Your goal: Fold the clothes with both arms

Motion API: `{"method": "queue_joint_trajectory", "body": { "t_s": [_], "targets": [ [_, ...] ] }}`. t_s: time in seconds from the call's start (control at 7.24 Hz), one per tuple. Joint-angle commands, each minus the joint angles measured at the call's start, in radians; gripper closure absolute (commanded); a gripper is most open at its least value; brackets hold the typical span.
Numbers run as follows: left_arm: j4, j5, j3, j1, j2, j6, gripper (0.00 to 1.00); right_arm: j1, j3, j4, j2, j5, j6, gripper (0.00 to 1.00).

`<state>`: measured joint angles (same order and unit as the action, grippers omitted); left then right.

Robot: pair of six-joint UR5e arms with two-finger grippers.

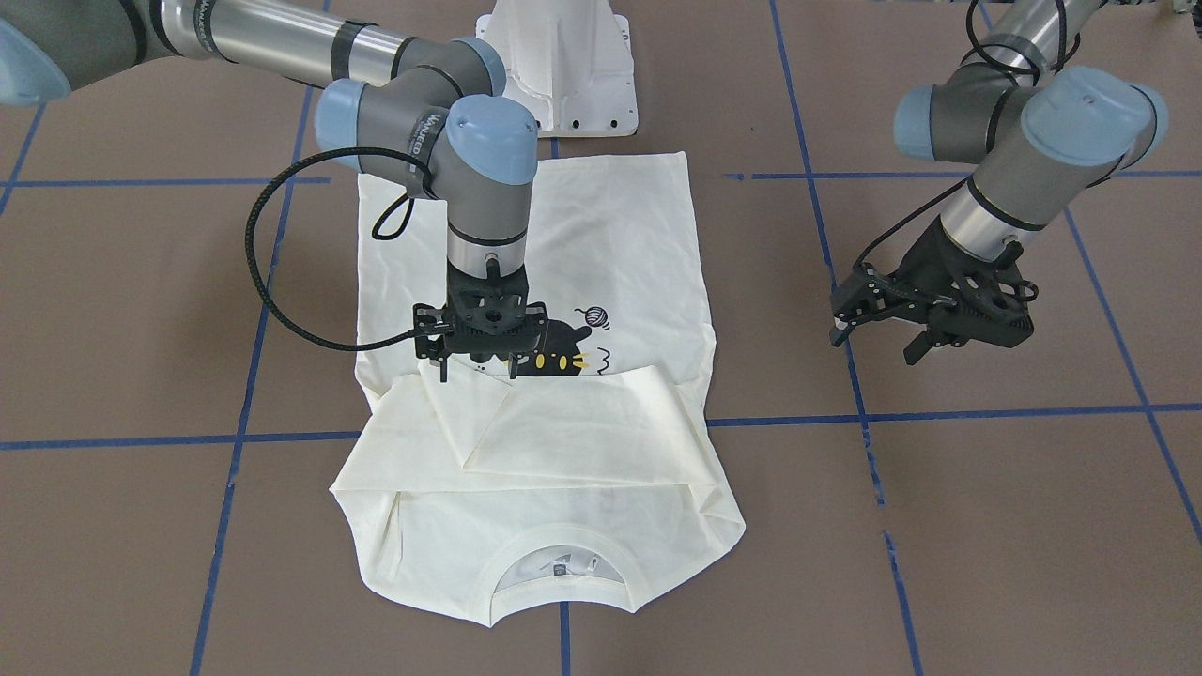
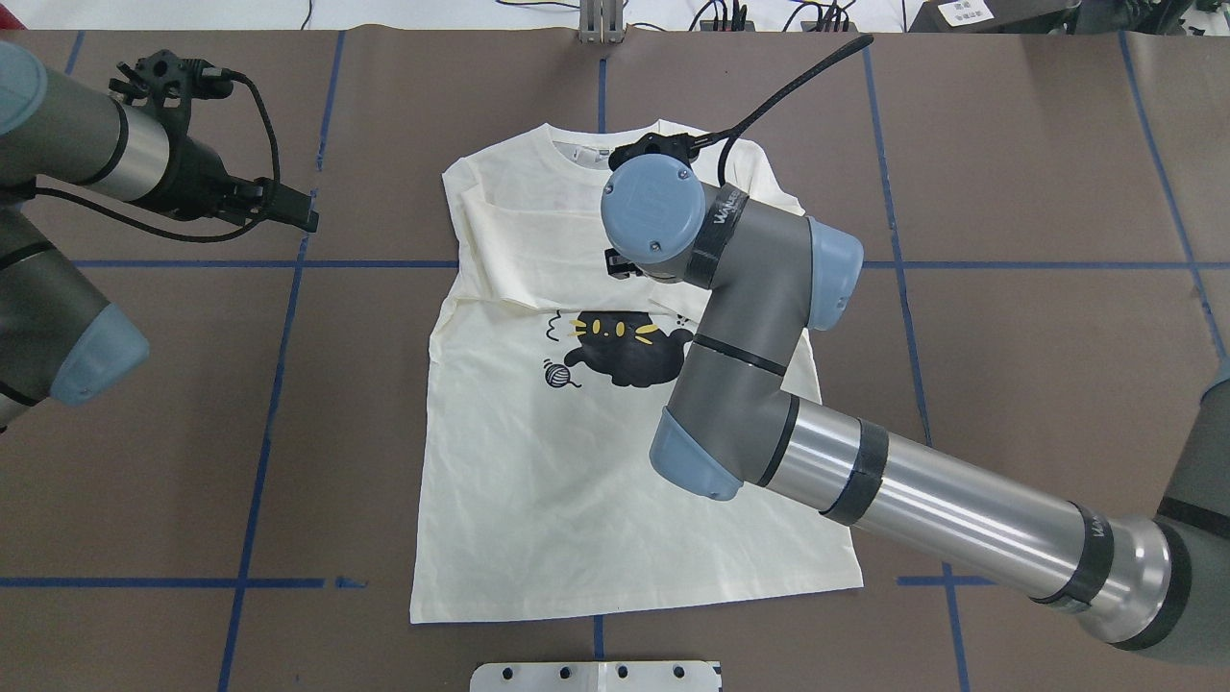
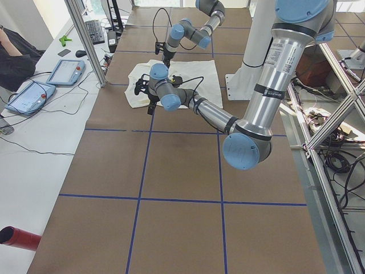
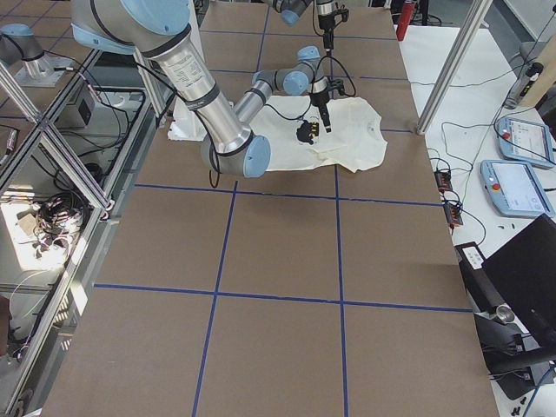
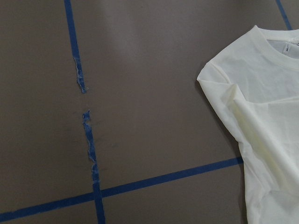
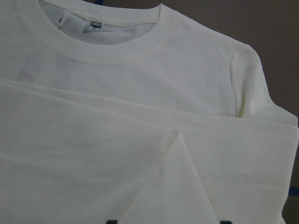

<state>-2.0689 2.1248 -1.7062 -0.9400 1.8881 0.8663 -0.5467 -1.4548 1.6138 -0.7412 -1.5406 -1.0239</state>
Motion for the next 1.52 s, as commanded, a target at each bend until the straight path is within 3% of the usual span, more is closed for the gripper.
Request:
{"method": "queue_joint_trajectory", "body": {
  "t_s": [0.0,0.14,1.38],
  "targets": [
    [-0.004,0.003,0.000,0.001,0.000,0.016,0.00,0.039,0.092,0.000,0.048,0.072,0.008,0.44],
    [-0.004,0.003,0.002,0.003,0.003,0.016,0.00,0.051,0.096,0.000,0.043,0.085,0.022,0.50],
    [-0.004,0.003,0.013,0.004,0.003,0.014,0.00,0.085,0.157,-0.002,0.055,0.125,0.039,0.53]
  ]
}}
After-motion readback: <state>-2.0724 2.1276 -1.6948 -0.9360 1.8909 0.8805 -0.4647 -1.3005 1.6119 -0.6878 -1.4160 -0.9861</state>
